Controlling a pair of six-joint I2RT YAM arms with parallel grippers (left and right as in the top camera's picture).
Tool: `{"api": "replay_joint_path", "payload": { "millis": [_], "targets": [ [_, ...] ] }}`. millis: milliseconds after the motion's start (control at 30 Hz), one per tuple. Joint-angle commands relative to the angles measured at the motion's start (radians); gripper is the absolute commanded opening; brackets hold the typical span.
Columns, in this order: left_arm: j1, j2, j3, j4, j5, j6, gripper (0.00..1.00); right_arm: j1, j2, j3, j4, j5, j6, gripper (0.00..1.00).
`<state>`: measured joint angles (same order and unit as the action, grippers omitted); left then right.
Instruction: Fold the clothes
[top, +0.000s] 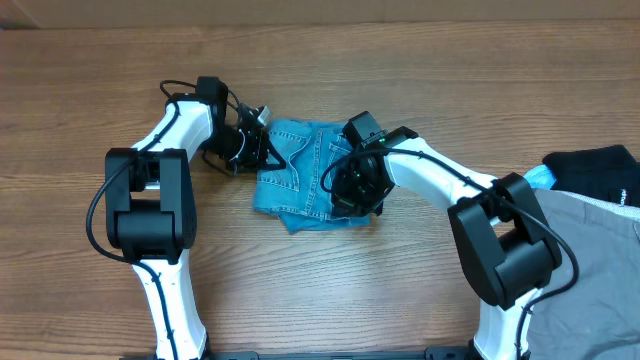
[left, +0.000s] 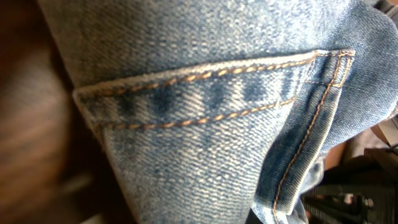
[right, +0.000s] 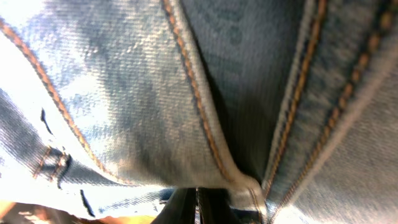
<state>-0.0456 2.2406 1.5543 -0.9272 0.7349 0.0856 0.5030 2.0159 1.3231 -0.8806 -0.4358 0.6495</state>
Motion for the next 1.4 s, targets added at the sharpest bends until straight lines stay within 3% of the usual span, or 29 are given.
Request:
{"api": "replay_joint_path", "payload": {
  "millis": [0, 200, 433, 567, 733, 933, 1233, 1300, 1367],
  "targets": [
    [0.037, -0.006, -0.011, -0.04, 0.019, 0.037, 0.04, -0.018, -0.133, 0.035, -0.103, 0.229, -0.111, 0.07],
    [0.273, -0.119, 0.106, 0.047, -0.009, -0.253, 0.04, -0.072, -0.357, 0.077, -0.178, 0.244, -0.13, 0.09],
    [0.637, -0.118, 0.129, 0.23, -0.132, -0.636, 0.04, -0.073, -0.393, 0.076, -0.222, 0.241, -0.126, 0.09],
    [0.767, -0.118, 0.127, 0.308, -0.146, -0.711, 0.04, -0.073, -0.393, 0.076, -0.234, 0.241, -0.126, 0.09],
    [0.78, -0.106, 0.091, 0.308, -0.303, -0.718, 0.05, -0.073, -0.393, 0.076, -0.222, 0.241, -0.126, 0.09],
    [0.721, 0.0, 0.069, 0.308, -0.296, -0.767, 0.04, -0.073, -0.393, 0.076, -0.221, 0.245, -0.126, 0.09],
    [0.589, 0.05, 0.069, 0.332, -0.246, -0.748, 0.04, -0.073, -0.393, 0.076, -0.225, 0.245, -0.126, 0.09],
    [0.569, 0.048, 0.07, 0.296, -0.243, -0.748, 0.11, -0.073, -0.393, 0.076, -0.225, 0.245, -0.126, 0.09],
    [0.563, 0.048, 0.069, 0.235, -0.258, -0.769, 0.12, -0.073, -0.393, 0.076, -0.226, 0.245, -0.126, 0.09]
  ]
}}
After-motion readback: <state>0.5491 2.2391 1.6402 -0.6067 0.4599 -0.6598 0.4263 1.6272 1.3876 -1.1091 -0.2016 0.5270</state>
